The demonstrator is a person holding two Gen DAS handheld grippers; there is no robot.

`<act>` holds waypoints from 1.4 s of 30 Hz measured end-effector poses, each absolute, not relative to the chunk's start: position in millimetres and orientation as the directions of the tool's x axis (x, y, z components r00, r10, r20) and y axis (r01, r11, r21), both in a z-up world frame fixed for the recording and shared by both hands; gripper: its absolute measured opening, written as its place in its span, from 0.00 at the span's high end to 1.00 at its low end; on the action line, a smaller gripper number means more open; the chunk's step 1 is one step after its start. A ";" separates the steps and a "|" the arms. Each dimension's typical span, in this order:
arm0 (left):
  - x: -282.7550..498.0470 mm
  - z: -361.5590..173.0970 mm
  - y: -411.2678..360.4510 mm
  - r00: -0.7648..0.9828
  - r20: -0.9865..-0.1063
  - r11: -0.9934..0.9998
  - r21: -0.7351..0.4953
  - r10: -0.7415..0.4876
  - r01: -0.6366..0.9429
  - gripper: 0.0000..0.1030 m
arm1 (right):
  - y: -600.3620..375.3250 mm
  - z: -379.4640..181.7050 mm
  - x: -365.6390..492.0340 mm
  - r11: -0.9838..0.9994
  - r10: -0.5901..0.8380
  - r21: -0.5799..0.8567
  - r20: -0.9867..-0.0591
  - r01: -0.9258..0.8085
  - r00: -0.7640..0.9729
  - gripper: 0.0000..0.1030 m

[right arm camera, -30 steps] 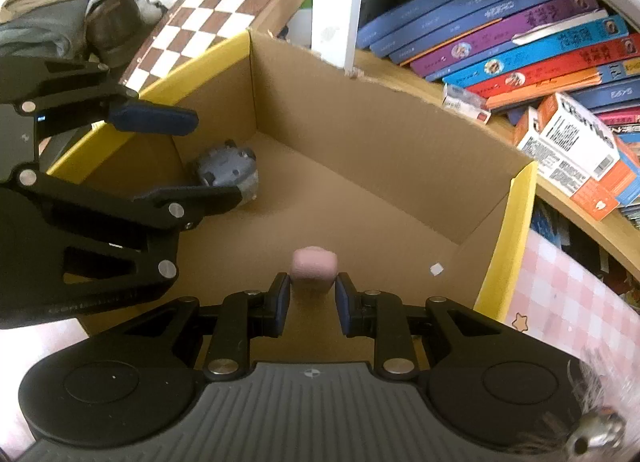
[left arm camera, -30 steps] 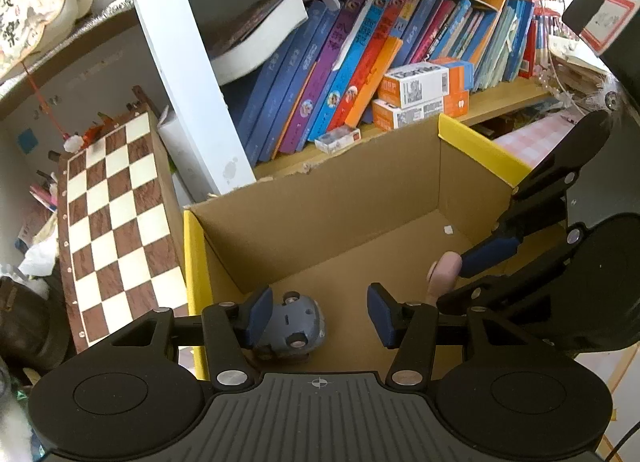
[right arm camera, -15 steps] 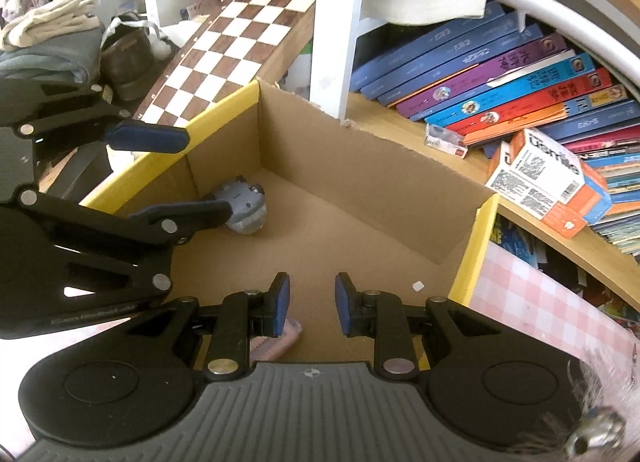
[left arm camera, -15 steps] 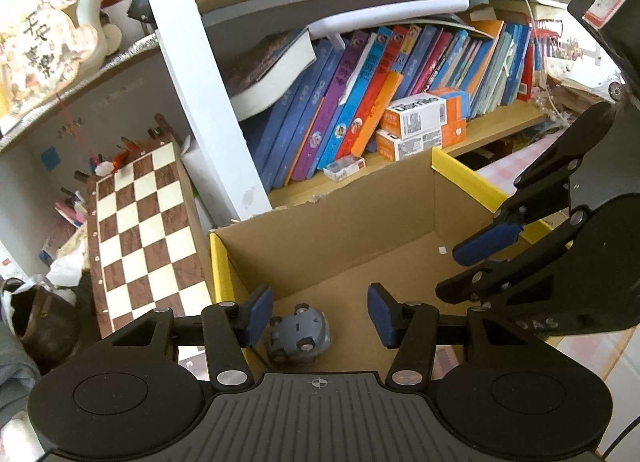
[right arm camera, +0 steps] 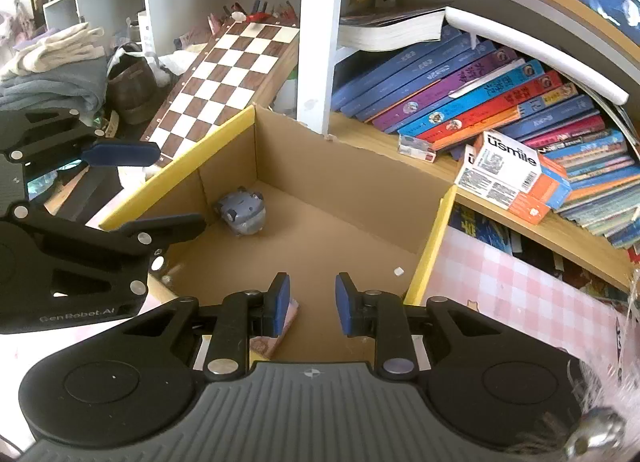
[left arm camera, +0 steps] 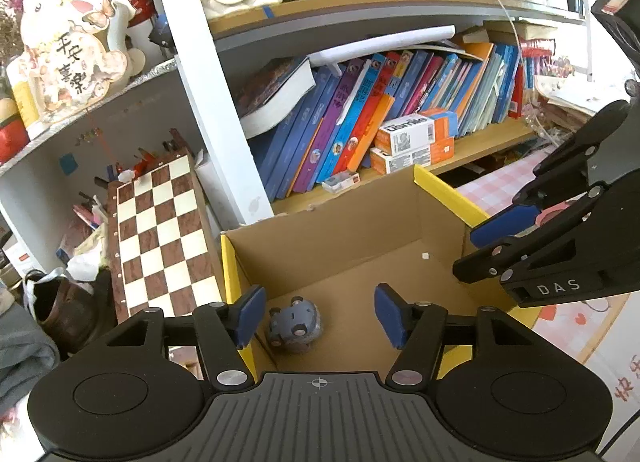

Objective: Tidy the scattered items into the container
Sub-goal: 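Lift both tools out of the yellow box and back toward the desk mat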

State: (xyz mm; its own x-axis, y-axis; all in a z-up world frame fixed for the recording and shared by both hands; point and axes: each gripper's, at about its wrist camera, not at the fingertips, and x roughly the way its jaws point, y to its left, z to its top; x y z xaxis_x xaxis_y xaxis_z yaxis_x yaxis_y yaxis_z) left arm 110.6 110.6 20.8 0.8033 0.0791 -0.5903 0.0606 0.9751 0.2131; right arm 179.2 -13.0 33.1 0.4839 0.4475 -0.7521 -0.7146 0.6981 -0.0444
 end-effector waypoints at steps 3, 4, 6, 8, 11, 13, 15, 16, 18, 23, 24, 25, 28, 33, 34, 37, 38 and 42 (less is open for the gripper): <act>102.6 23.8 108.5 0.807 -0.586 0.978 0.200 0.074 0.055 0.36 | -19.5 36.2 169.8 0.710 0.449 -0.040 -0.744 -0.703 0.496 0.71; 99.4 24.3 107.6 0.808 -0.584 0.979 0.195 0.072 0.053 0.34 | -21.9 37.0 166.8 0.715 0.449 -0.038 -0.741 -0.699 0.500 0.70; 92.7 25.3 104.8 0.809 -0.584 0.981 0.185 0.065 0.054 0.34 | -26.7 38.4 161.3 0.723 0.450 -0.032 -0.737 -0.690 0.505 0.70; 86.1 26.1 101.3 0.810 -0.584 0.982 0.180 0.059 0.059 0.32 | -32.1 39.9 155.2 0.733 0.449 -0.028 -0.731 -0.680 0.514 0.68; 76.7 27.0 95.6 0.811 -0.582 0.981 0.184 0.054 0.067 0.28 | -41.0 42.5 145.8 0.748 0.451 -0.018 -0.720 -0.663 0.528 0.61; 70.6 27.5 92.1 0.812 -0.581 0.980 0.186 0.051 0.071 0.27 | -47.3 44.2 139.5 0.759 0.453 -0.011 -0.710 -0.651 0.540 0.60; 65.0 28.3 89.3 0.813 -0.580 0.980 0.183 0.048 0.073 0.27 | -53.0 45.5 133.6 0.767 0.456 -0.003 -0.702 -0.642 0.547 0.59; 62.8 28.6 88.1 0.813 -0.580 0.981 0.181 0.047 0.073 0.26 | -55.8 45.8 130.3 0.769 0.456 0.000 -0.700 -0.639 0.549 0.58; 57.6 29.2 85.6 0.814 -0.579 0.982 0.177 0.045 0.071 0.25 | -60.8 46.2 123.7 0.774 0.455 0.001 -0.697 -0.633 0.554 0.57; 47.8 28.6 80.4 0.812 -0.582 0.983 0.167 0.040 0.072 0.22 | -71.8 46.3 111.1 0.787 0.451 0.011 -0.692 -0.616 0.564 0.56; 46.2 28.3 79.3 0.811 -0.584 0.984 0.165 0.038 0.073 0.22 | -73.9 46.2 109.0 0.791 0.450 0.014 -0.691 -0.612 0.566 0.56; 44.6 27.9 78.3 0.810 -0.585 0.984 0.162 0.035 0.074 0.22 | -75.9 46.0 107.2 0.795 0.448 0.016 -0.691 -0.607 0.568 0.55; 39.9 27.1 75.2 0.808 -0.589 0.985 0.154 0.026 0.080 0.22 | -81.4 45.4 102.1 0.806 0.440 0.021 -0.690 -0.591 0.575 0.54; 34.9 26.2 70.5 0.803 -0.596 0.985 0.147 0.013 0.093 0.20 | -90.1 43.5 95.0 0.823 0.427 0.028 -0.690 -0.567 0.585 0.49; 34.2 26.0 69.6 0.802 -0.597 0.984 0.148 0.012 0.096 0.20 | -91.9 43.1 93.6 0.826 0.425 0.030 -0.689 -0.563 0.587 0.47; 32.5 25.7 67.0 0.799 -0.601 0.983 0.153 0.009 0.104 0.18 | -97.4 42.3 90.1 0.836 0.417 0.033 -0.688 -0.548 0.594 0.43; 32.0 25.7 66.2 0.798 -0.602 0.982 0.154 0.008 0.106 0.18 | -99.6 42.1 89.4 0.840 0.413 0.036 -0.688 -0.541 0.597 0.41; 30.5 25.4 62.1 0.795 -0.607 0.981 0.154 0.000 0.117 0.15 | -108.3 40.7 86.9 0.855 0.406 0.050 -0.686 -0.517 0.605 0.35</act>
State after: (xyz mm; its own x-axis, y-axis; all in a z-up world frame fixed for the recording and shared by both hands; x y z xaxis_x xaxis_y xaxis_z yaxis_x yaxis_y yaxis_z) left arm 30.5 62.1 25.4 0.7950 0.0000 -0.6066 0.1173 0.9811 0.1537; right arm 86.9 -108.3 40.7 0.6045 0.4057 -0.6855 -0.5168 0.8547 0.0501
